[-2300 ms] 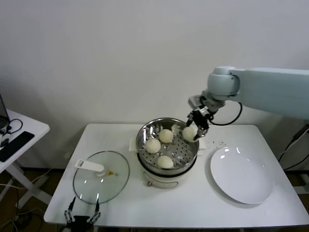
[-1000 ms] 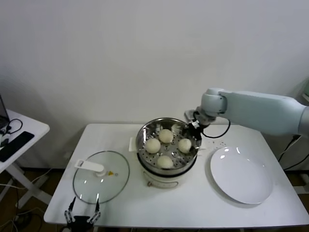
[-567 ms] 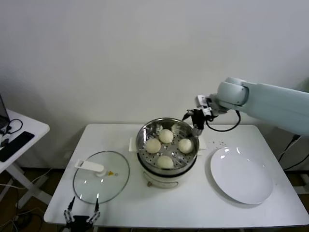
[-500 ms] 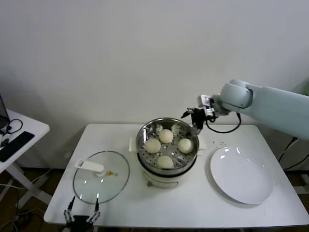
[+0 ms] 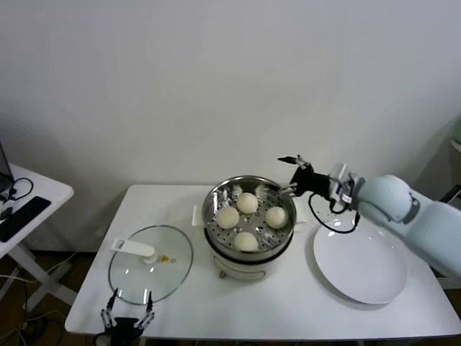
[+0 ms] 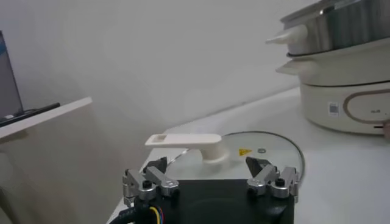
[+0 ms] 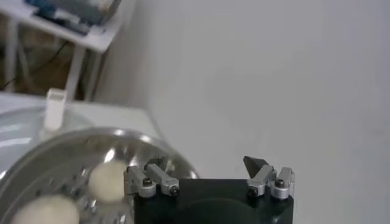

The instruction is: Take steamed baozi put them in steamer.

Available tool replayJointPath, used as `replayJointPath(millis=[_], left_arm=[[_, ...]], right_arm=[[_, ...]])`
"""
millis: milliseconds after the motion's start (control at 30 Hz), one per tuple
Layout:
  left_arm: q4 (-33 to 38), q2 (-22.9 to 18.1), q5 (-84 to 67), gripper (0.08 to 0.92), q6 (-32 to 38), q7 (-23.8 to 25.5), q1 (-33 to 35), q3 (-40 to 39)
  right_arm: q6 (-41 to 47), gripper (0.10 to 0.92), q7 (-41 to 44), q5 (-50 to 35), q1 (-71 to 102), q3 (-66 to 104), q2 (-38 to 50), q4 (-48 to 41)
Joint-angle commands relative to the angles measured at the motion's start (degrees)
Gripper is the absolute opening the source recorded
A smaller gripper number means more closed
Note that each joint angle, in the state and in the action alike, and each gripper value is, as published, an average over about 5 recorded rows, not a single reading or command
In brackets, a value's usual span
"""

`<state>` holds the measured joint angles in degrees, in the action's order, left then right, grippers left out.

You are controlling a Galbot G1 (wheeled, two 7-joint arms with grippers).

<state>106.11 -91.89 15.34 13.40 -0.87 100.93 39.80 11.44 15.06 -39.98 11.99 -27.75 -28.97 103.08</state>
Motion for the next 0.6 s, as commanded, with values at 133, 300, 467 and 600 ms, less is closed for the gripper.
replayJointPath(millis=[133, 300, 467, 600], left_arm=[[-0.7, -0.1, -0.4, 0.823, 0.8, -0.2, -1.2, -0.2], [-1.1, 0.1, -0.7, 0.823, 1.2, -0.4, -1.5, -0.3], [-1.3, 0.3, -1.0, 0.823, 1.6, -0.6, -1.7, -0.3], [-1.3, 0.5, -1.4, 0.823, 1.9, -0.8, -1.6, -0.3]], right_arm=[[-16.5, 0.823, -8.9, 12.4, 78.4, 63.5, -23.1, 11.5], [-24.1, 0.823, -7.4, 15.8, 85.5, 64.8, -33.1, 11.1], [-32.3, 0.823, -7.2, 17.5, 89.8, 63.2, -41.7, 10.6], [-37.0, 0.823, -7.6, 20.0, 92.0, 62.0, -45.8, 10.1]])
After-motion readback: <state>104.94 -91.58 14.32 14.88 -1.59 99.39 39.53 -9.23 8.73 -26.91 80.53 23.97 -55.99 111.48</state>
